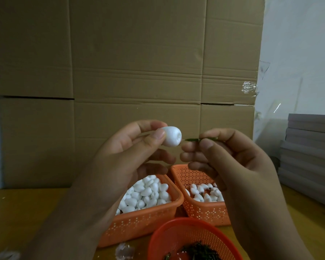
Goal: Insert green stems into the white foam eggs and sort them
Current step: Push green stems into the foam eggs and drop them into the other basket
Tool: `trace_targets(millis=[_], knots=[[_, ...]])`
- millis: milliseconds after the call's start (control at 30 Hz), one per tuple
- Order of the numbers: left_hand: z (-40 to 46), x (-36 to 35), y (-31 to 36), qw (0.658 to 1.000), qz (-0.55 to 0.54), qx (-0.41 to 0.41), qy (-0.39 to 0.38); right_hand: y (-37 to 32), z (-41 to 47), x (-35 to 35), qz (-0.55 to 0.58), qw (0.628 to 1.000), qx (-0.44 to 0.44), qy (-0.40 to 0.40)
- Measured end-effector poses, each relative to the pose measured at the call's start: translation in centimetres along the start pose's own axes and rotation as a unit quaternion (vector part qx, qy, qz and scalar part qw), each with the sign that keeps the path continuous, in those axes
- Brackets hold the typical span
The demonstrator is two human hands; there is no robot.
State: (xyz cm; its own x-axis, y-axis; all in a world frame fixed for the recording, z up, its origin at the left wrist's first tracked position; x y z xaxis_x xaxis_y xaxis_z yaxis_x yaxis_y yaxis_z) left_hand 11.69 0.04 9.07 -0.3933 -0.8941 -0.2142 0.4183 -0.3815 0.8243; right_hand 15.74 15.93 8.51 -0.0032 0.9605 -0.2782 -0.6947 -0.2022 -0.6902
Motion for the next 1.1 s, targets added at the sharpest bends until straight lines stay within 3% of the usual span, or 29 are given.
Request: trace_targets(millis=[300,500,700,967,1100], knots=[[0.0,-0.2,-0.2,1.0,0.009,-0.004,-0.013,0.2,-0.1,-0.3,-0.107,0.991,0.083,0.016],[0.0,-0.2,0.1,0.995,0.073,-0.063,0.011,1.0,-0.3,-0.3,-0.201,0.969,0.14,0.031],[-0.2,-0.1,0.4,0.97,0.189,-0.146,0.044,1.5,-0.2,-0.3,-0.305,0.934,0.188,-0.011],[-0.1,-0.3,0.0,0.955,0.234,-0.183,0.025,1.9,-0.2,-0.4,-0.306,0.94,0.148,-0.02],[-0.1,0.0,-0.1,0.946,0.269,-0.179,0.019,1.9,0.1,-0.4,-0.31,0.943,0.105,-0.069]])
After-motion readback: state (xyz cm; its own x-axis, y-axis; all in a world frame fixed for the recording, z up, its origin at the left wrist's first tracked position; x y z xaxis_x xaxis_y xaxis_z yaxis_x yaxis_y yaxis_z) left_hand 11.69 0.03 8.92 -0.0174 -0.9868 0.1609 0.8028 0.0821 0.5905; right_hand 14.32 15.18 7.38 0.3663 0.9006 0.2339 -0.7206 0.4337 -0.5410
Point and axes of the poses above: each hand's wrist, its own z-axis towards the middle knuckle, its own x-axis out of the back of the hand, y = z × x, the point moved 1 cm from there along z, towards the middle knuckle, and after that the axes turned 3 degrees about y, right-handed, at the moved point
